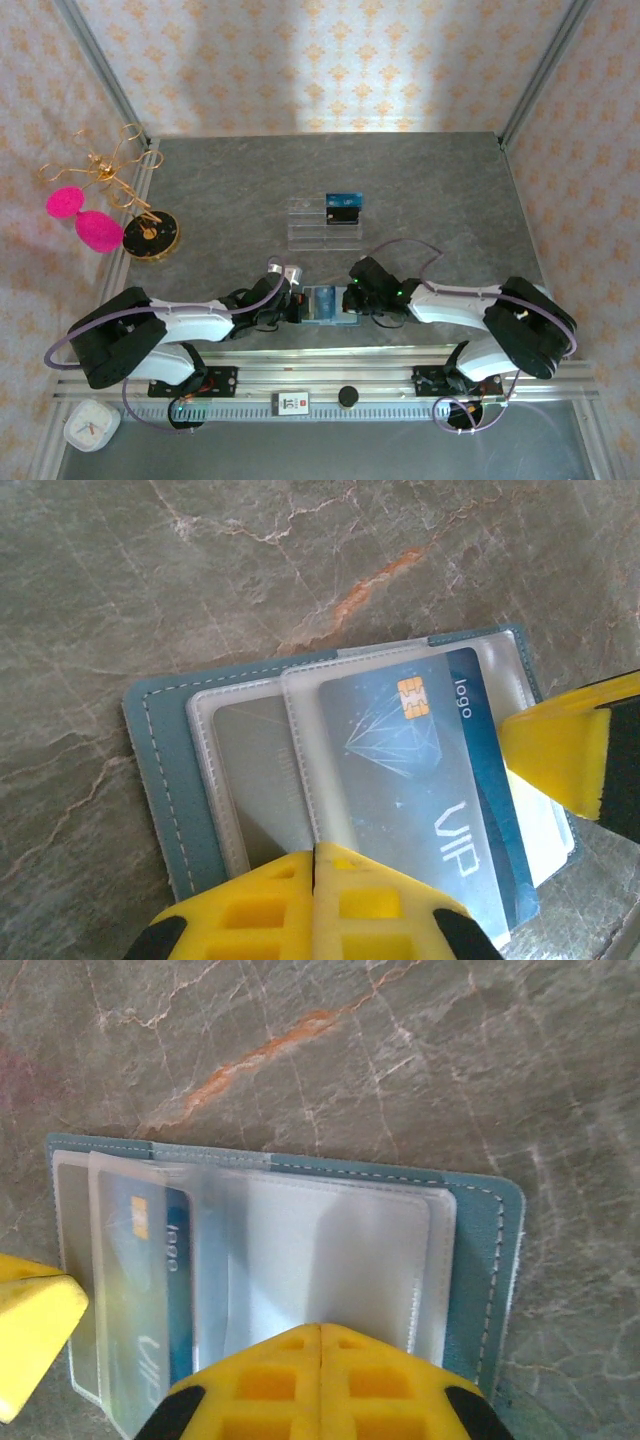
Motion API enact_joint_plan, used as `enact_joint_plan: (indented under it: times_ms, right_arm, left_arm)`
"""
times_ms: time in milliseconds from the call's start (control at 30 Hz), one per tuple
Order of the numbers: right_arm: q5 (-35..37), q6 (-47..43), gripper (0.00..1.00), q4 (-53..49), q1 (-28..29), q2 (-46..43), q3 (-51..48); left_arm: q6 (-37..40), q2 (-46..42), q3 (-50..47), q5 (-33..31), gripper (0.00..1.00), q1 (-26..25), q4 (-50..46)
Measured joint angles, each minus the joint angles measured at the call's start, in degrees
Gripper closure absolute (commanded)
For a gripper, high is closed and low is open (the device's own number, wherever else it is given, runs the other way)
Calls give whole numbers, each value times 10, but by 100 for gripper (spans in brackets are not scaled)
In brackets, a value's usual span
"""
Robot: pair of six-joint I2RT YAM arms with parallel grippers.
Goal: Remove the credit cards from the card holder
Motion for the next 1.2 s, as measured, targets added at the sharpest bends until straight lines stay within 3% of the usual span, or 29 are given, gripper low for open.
enact_joint_plan:
  times_ms: [133, 267, 767, 967, 1200]
  right_arm:
    - [-5, -14, 97, -4, 0, -9, 0]
    - [-9, -29, 78, -1, 0, -44, -2]
    - [-93, -43, 71, 64, 0, 15, 4]
    - [-104, -40, 78, 72, 0, 37, 7]
    - [-108, -31, 100, 76, -4, 41, 14]
  left_arm:
    - [0, -19, -1, 0, 100, 0, -15]
    - [2, -53, 3, -1, 100, 0, -28]
    - [4, 26, 23, 1, 100, 0, -2]
    - [4, 31, 22, 2, 100, 0, 10]
    - [3, 33, 19, 2, 100, 0, 17]
